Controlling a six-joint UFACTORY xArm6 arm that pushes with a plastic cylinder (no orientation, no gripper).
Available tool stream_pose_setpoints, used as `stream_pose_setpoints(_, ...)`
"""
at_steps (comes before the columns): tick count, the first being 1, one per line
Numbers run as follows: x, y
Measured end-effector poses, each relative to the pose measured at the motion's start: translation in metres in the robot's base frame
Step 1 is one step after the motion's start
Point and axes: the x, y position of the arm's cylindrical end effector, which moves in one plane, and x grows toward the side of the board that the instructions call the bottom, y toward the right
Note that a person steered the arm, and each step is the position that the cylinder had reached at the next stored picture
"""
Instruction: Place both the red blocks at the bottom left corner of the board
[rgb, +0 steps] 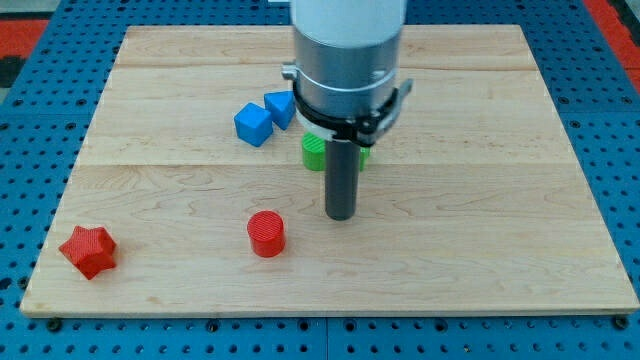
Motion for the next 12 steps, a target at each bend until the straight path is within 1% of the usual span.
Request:
stream_pose_setpoints(1, 0.011, -0.041)
stream_pose_setpoints(2, 0.011, -0.097)
stream_pose_setpoints(3, 0.011, -0.123)
stream_pose_setpoints(4, 0.011, -0.09)
stream_pose_setpoints(5, 0.023, -0.079)
stream_pose_setpoints(6, 0.036, -0.114)
stream_pose_setpoints(8, 0.038, -0.17)
stream_pose_setpoints(9, 0.041, -0.169)
stream_pose_setpoints(10, 0.058, -0.164)
stream_pose_setpoints(12, 0.059, -0.191)
